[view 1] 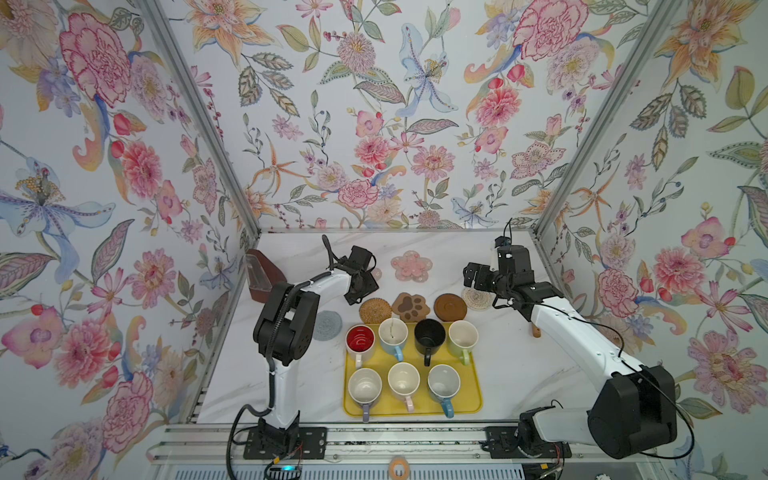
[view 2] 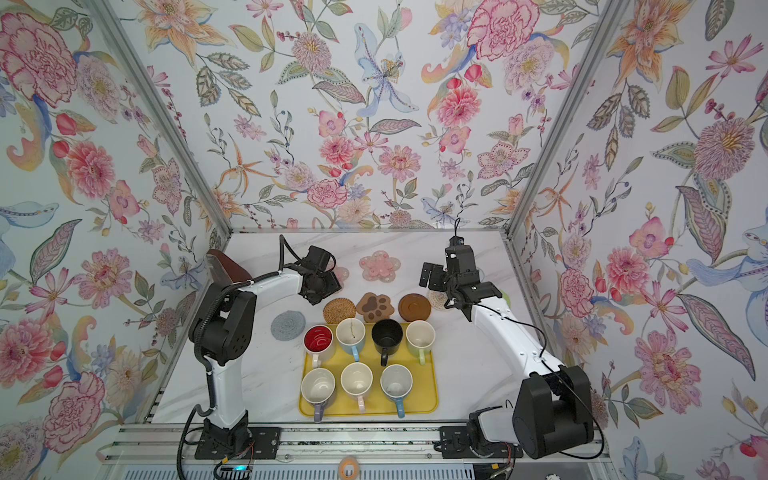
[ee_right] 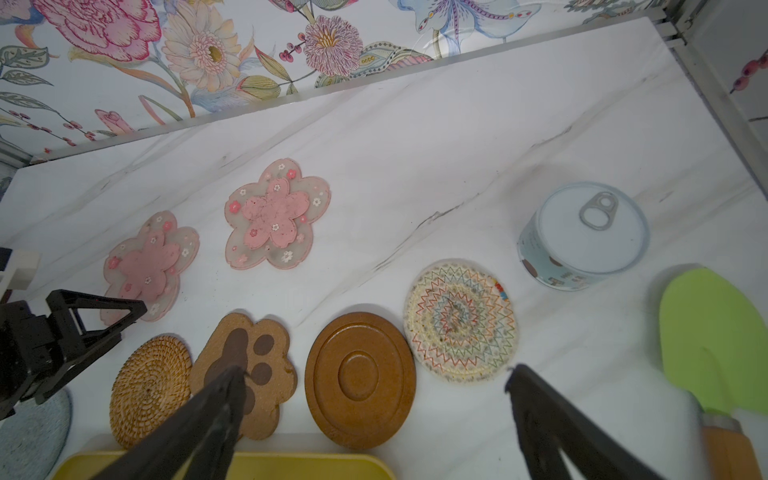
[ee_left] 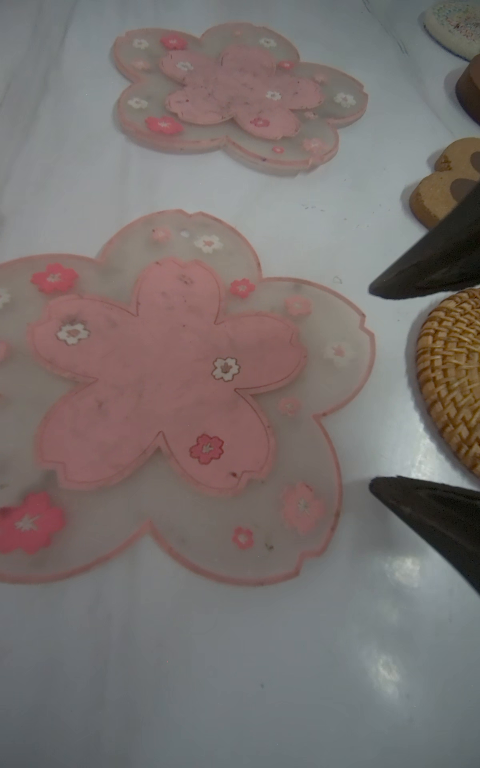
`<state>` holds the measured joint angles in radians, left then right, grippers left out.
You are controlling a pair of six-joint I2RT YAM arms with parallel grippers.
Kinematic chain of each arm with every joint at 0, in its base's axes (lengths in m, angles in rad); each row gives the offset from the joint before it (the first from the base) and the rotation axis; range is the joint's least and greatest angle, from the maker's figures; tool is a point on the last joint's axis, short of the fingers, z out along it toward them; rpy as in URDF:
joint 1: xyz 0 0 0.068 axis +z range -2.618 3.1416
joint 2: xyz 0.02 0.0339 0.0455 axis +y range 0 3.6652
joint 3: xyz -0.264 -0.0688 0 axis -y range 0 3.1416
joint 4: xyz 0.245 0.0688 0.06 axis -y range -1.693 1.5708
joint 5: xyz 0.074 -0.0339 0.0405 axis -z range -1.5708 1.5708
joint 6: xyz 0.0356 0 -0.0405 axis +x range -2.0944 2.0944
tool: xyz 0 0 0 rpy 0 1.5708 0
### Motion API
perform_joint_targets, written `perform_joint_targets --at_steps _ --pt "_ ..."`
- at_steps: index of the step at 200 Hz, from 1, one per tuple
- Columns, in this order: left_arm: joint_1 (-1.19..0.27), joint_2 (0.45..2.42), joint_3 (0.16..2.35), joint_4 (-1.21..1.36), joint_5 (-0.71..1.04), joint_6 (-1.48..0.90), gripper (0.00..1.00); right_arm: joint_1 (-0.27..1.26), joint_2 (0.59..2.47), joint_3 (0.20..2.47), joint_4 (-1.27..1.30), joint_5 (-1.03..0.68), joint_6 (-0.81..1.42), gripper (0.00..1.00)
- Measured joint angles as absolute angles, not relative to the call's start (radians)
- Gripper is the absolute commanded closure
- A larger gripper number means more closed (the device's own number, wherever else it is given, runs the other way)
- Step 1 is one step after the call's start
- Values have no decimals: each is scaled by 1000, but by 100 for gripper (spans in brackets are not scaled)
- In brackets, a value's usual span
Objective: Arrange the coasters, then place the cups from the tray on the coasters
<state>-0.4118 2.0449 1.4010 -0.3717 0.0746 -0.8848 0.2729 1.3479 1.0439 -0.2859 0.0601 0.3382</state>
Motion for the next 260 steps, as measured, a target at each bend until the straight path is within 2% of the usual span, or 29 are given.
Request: perform_joint_targets --at_steps 62,199,260 --pt "-412 2088 1458 -363 82 -889 35 267 1339 1034 -286 60 338 1" --pt "-412 2232 1678 -384 100 -845 34 247 1311 1006 -288 60 338 1" --pt "-409 2193 1694 -403 86 -801 32 247 1311 1006 -288 60 338 1"
